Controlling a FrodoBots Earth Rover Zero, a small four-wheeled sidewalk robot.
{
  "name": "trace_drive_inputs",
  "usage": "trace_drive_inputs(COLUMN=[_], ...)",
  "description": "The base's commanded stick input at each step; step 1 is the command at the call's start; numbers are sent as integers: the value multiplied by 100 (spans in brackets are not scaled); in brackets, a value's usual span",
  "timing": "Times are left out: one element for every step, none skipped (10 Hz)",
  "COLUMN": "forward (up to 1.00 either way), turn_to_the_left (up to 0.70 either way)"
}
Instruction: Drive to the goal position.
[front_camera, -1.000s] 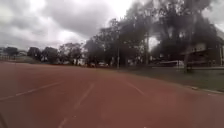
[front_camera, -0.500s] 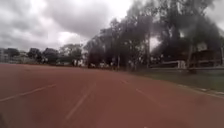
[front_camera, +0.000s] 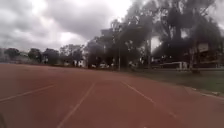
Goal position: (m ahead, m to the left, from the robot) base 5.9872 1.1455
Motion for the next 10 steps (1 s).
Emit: trace_drive_inputs(forward=[70,70,70,70,70,70,70,70,70,70], turn_to_the_left=[0,0,0,0,0,0,0,0,0,0])
